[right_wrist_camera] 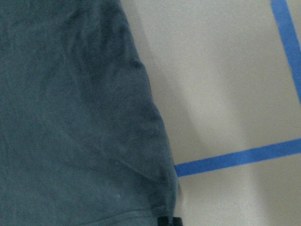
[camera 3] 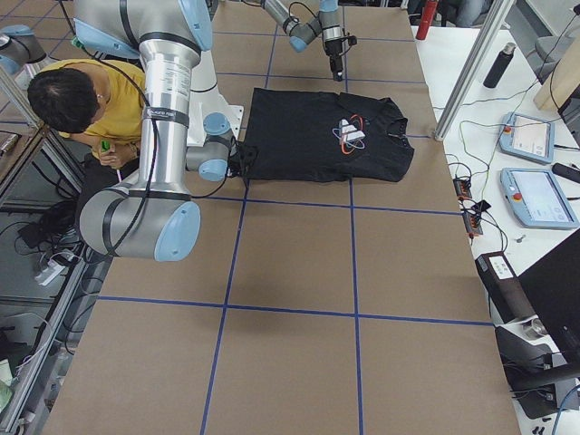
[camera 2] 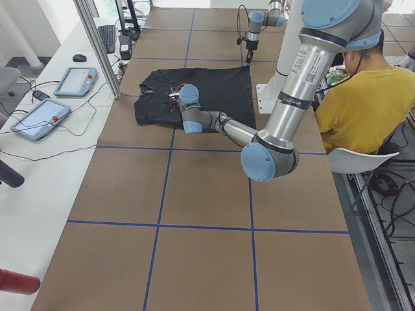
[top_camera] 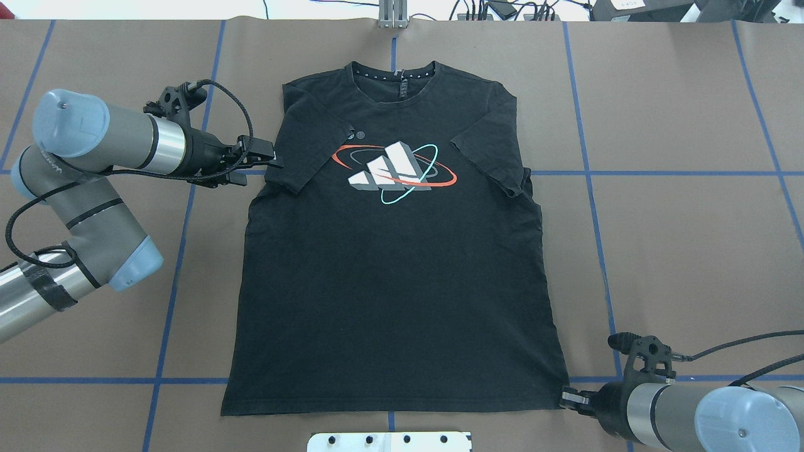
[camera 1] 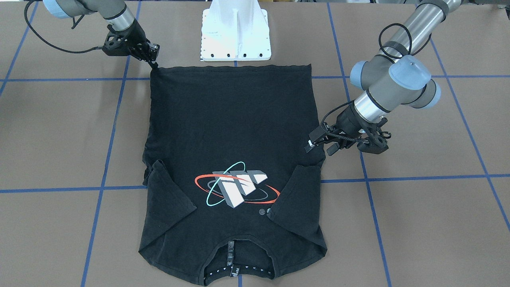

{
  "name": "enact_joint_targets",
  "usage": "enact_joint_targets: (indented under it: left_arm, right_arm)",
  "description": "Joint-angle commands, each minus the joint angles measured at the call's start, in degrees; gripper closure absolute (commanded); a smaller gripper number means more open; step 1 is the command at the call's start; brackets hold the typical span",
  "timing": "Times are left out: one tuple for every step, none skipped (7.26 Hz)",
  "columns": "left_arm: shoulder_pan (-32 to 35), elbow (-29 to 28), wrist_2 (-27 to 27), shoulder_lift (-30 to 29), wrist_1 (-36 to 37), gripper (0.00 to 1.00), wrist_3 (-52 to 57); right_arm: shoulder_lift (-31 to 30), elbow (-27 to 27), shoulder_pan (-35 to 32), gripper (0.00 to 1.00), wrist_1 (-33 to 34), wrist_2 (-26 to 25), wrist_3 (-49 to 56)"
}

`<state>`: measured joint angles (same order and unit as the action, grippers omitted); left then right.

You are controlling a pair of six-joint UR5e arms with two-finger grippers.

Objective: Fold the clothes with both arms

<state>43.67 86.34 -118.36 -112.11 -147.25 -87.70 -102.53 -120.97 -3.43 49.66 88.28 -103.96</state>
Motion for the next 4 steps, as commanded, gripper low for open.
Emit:
enact_joint_targets:
  left_arm:
    - [-7.93, 14.46, 9.22, 9.39, 4.47, 0.00, -4.83]
    - [-11.20, 22.82, 10.68, 12.24, 13.91, 0.00, -5.02]
    - [-16.72, 27.78, 16.09, 12.44, 24.45, 0.00, -7.72]
    - [-21.82, 29.48, 21.27, 12.61, 30.90, 0.00, -10.53]
  right_arm:
    - [-3.97, -3.90, -0.08, 1.00, -0.09, 0.66, 0.16]
    - [-5.04, -4.96, -0.17, 1.00, -0.09, 1.45, 0.16]
    - [-5.31, -4.97, -0.17, 1.00, -0.09, 1.63, 0.16]
    - [-5.23, -4.80, -0.08, 1.00, -0.17, 1.80, 0.16]
